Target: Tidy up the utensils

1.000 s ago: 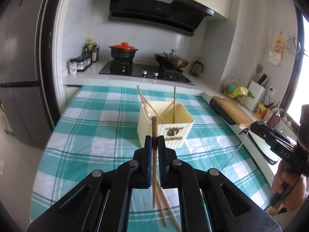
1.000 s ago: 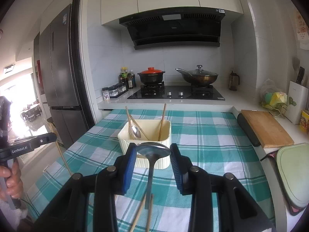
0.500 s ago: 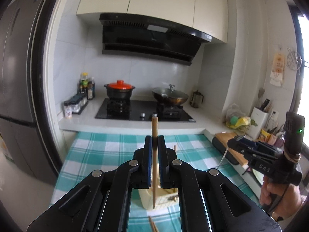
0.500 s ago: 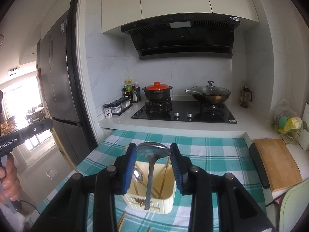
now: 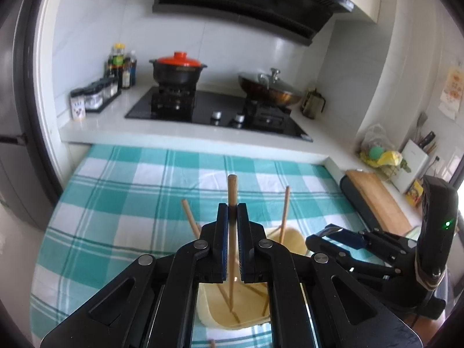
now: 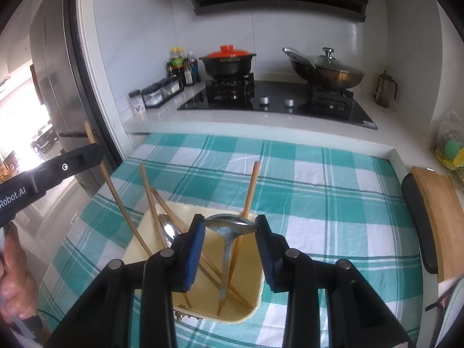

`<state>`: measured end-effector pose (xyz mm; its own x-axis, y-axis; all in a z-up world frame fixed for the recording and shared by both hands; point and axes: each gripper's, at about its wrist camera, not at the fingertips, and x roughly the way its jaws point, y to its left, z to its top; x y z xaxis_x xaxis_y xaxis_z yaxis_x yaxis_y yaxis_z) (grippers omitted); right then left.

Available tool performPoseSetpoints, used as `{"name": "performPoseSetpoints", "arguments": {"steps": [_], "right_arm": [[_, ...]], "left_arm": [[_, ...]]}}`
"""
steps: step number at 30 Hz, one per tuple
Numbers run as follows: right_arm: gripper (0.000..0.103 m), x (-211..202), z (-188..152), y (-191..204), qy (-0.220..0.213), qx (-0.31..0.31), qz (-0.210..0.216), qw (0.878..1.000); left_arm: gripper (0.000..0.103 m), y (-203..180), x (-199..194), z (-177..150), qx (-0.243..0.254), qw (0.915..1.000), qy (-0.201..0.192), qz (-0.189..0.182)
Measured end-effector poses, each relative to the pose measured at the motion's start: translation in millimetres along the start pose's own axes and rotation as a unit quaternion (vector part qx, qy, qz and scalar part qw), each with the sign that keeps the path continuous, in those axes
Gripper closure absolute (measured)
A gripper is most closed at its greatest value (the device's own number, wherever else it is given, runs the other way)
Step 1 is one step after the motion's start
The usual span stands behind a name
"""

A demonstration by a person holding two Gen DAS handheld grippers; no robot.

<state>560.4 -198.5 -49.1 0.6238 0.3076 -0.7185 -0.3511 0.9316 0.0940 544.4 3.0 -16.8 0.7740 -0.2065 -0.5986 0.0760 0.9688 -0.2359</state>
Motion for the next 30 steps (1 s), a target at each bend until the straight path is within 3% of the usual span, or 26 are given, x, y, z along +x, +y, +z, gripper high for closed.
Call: {"name": "performPoseSetpoints", "arguments": {"steps": [4, 5, 6, 8, 11, 15, 22, 30], "right_arm": [[0.066, 18, -5, -1, 0.016, 0.007, 0.0, 1.0], [0.065, 19, -5, -1, 0.015, 0.011, 0.001, 1.0], [0.06, 17, -5, 0, 0.013, 0.013, -0.001, 1.0], [0.058, 7, -2, 1, 0.002, 0.016, 0.001, 1.0], [0.058, -25, 2, 6, -0.016, 0.006, 0.007, 1.0], [0.056, -84, -11, 14, -0.035, -0.024, 0.017, 0.999], [0.053, -159, -90, 25, -0.025, -0.09, 0.004, 0.996], [0.053, -178, -222, 35, -0.029, -0.052, -0.022, 0.998]], "left_arm": [[0.098, 1, 26, -14, 0.0, 0.9993, 0.033, 0.014], [0.09, 1, 27, -16, -0.003, 0.9992, 0.037, 0.018], [0.071, 3, 26, -17, -0.006, 0.999, 0.041, 0.017], [0.047, 5, 14, -18, -0.01, 0.9992, 0.037, 0.016], [0.035, 10, -19, -16, 0.016, 0.999, 0.03, 0.028], [0.019, 23, -76, -30, 0.064, 0.9957, 0.052, 0.042], [0.011, 38, -153, -114, 0.115, 0.9855, 0.104, 0.07], [0.011, 17, -162, -244, 0.052, 0.9889, 0.129, 0.054]]}}
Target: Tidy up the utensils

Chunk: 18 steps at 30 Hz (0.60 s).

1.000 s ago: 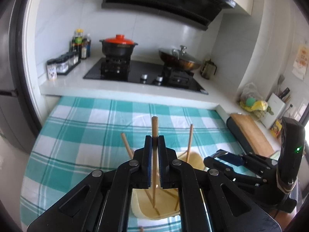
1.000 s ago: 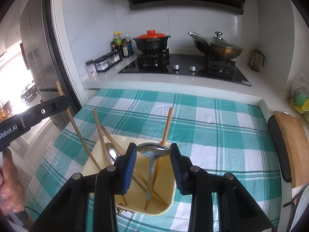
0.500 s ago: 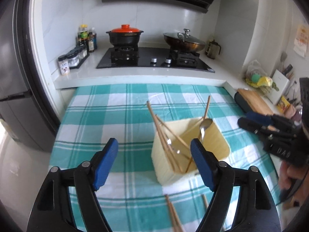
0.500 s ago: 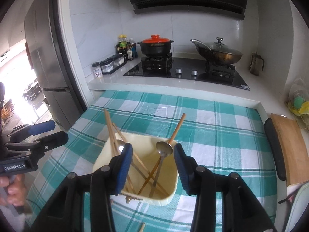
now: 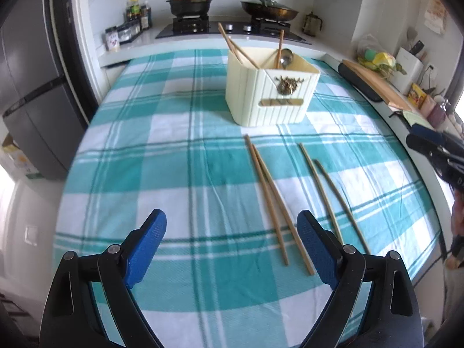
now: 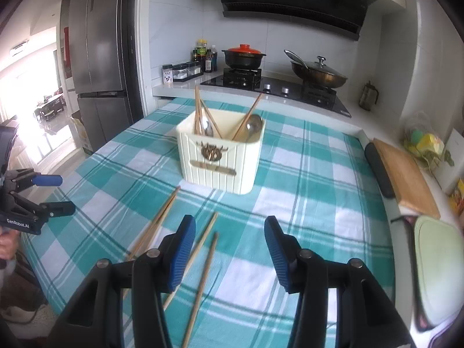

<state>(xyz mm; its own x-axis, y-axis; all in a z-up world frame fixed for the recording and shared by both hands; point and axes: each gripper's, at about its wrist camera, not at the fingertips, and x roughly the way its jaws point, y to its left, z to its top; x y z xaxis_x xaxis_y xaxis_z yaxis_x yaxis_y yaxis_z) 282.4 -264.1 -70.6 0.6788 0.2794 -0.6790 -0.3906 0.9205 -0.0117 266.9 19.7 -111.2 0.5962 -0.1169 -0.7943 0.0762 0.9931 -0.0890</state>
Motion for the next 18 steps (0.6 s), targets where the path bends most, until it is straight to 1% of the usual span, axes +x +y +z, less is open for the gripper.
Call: {"name": "performPoseSetpoints", "arguments": {"steps": [1, 3, 5, 7, 11, 13, 15, 18], "right_arm": [[0.053, 1, -16, 4, -0.002, 0.007, -0.002, 1.0], [0.053, 6, -46, 9, -0.004, 0.018, -0.011, 1.0], [0.053, 16, -69, 9, 0.013, 0.035, -0.02, 0.999], [0.053, 21, -85, 5, 0.021, 0.045, -0.024, 0.998], [0.053, 29, -95, -8, 0.029, 0.04, -0.056, 0.997], [0.053, 34, -96, -18, 0.033, 0.054, -0.061, 0.996], [0.053, 44, -96, -30, 0.041, 0.068, -0.063, 0.995], [0.053, 66, -96, -43, 0.06, 0.07, -0.082, 0.992]], "left_arm": [[0.011, -5, 6, -10, -0.007, 1.0, -0.002, 0.003], [0.011, -17, 18, -25, -0.015, 0.9996, -0.003, 0.022], [0.011, -25, 26, -35, -0.019, 0.9992, -0.003, 0.034], [0.011, -30, 31, -40, -0.018, 0.9992, 0.001, 0.037], [0.011, -39, 31, -46, 0.0, 0.9983, -0.01, 0.057], [0.011, -41, 31, -45, 0.004, 0.9978, -0.015, 0.064], [0.011, -41, 31, -43, 0.003, 0.9976, -0.019, 0.067], [0.011, -41, 32, -41, 0.001, 0.9973, -0.023, 0.069]]}}
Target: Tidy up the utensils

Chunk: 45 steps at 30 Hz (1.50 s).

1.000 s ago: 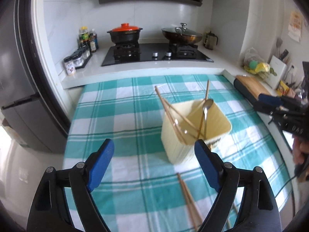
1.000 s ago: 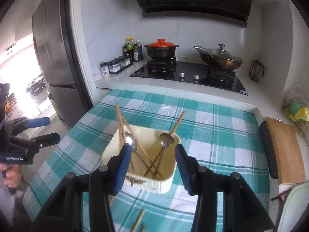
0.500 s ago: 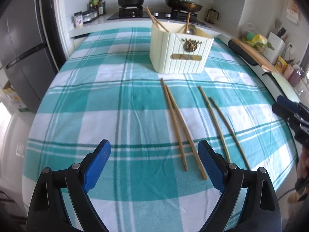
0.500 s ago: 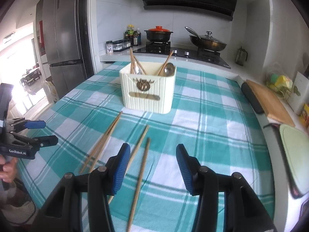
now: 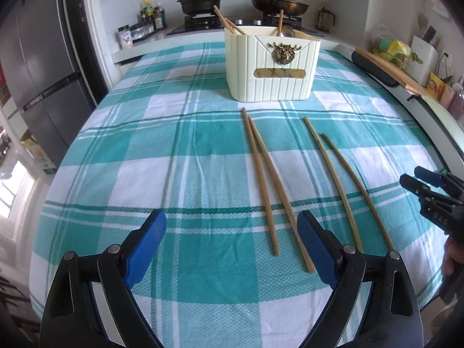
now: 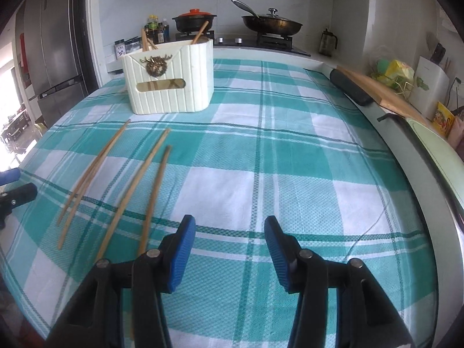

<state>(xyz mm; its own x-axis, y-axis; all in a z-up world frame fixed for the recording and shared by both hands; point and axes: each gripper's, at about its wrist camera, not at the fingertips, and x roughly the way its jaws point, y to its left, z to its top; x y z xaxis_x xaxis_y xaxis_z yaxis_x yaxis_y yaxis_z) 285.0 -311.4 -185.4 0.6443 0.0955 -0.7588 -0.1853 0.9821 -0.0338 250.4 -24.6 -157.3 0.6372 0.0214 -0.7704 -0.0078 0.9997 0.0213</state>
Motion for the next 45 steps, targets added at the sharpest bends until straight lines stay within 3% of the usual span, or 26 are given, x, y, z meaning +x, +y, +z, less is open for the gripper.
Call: {"name": "performPoseSetpoints", "arguments": {"steps": [7, 10, 12, 14, 19, 27, 31, 38, 45], "right_arm": [[0.052, 47, 19, -14, 0.027, 0.018, -0.015, 0.999], [0.034, 63, 34, -19, 0.032, 0.031, -0.026, 0.999], [0.011, 76, 42, -28, 0.044, 0.057, -0.022, 0.997], [0.0, 85, 47, -29, 0.054, 0.059, -0.021, 0.997], [0.0, 84, 46, -27, 0.052, 0.056, -0.022, 0.997], [0.0, 83, 48, -28, 0.053, 0.054, -0.024, 0.997], [0.0, 83, 47, -28, 0.053, 0.054, -0.024, 0.997], [0.0, 83, 47, -28, 0.053, 0.054, -0.024, 0.997], [0.0, 83, 47, -28, 0.053, 0.054, -0.024, 0.997]], "left_arm": [[0.011, 3, 0, 5, -0.005, 0.9999, -0.01, -0.001], [0.011, 9, 2, 6, -0.022, 0.9997, -0.005, -0.005], [0.011, 9, 3, 12, -0.03, 0.9995, -0.001, -0.002], [0.011, 8, 3, 19, -0.038, 0.9993, 0.0, 0.004], [0.011, 3, -1, 40, -0.06, 0.9981, 0.003, 0.007], [0.011, 15, -9, 67, -0.114, 0.9921, -0.005, 0.053], [0.011, 21, -8, 71, -0.14, 0.9857, -0.004, 0.094], [0.011, 31, -2, 69, -0.186, 0.9755, 0.018, 0.116], [0.011, 20, 0, 75, -0.181, 0.9757, 0.018, 0.123]]}}
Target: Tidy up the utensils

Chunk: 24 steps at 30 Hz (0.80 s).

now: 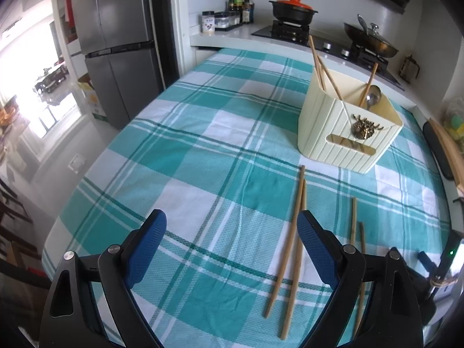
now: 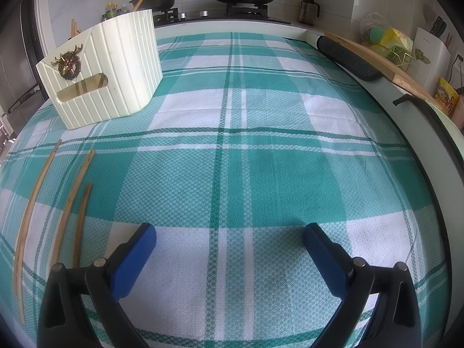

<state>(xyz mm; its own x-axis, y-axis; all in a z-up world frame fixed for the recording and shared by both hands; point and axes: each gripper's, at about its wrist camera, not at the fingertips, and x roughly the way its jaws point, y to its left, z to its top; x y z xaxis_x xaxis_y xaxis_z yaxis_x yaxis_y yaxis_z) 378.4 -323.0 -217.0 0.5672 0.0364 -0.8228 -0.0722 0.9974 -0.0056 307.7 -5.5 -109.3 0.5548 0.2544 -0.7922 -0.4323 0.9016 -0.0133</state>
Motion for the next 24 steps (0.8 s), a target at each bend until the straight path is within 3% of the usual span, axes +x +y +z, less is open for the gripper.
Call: {"name": "performPoseSetpoints", "arguments": {"steps": [8, 16, 24], "right_arm": [[0.0, 0, 0, 0, 0.0, 0.0, 0.0, 1.0], [0.0, 0, 0, 0, 0.0, 0.0, 0.0, 1.0], [0.0, 0, 0, 0, 0.0, 0.0, 0.0, 1.0]], "left_arm": [[0.011, -13, 0, -7, 0.018, 0.9998, 0.0, -0.008], [0.011, -1, 0, -13, 0.031, 0.9992, -0.011, -0.024], [0.011, 24, 4, -27, 0.046, 0.9964, -0.015, -0.069]]}}
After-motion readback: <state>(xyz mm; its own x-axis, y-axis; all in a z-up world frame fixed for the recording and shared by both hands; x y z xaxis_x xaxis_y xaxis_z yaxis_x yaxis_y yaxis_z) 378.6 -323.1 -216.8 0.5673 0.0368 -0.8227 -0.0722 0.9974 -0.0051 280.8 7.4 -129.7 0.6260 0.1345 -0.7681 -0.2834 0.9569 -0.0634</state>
